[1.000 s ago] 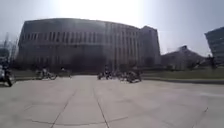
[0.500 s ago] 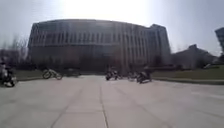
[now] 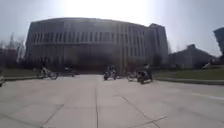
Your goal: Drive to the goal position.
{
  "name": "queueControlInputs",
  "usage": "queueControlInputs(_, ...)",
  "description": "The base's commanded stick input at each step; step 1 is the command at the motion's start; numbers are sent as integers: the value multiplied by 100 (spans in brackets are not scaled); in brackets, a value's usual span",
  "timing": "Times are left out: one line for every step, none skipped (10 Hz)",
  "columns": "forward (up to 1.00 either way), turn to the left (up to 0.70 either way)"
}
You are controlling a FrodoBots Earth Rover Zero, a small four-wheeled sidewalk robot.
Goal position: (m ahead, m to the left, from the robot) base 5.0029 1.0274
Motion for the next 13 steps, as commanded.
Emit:
queueControlInputs(100, 4)
queueControlInputs(100, 16)
queueControlInputs(100, 32)
queueControlInputs(100, 40)
queueControlInputs(100, 40)
queueControlInputs(100, 40)
queueControlInputs(100, 40)
queueControlInputs(100, 40)
queueControlInputs(100, 40)
queueControlInputs(100, 33)
queueControlInputs(100, 22)
queueControlInputs(100, 12)
queueControlInputs(100, 1)
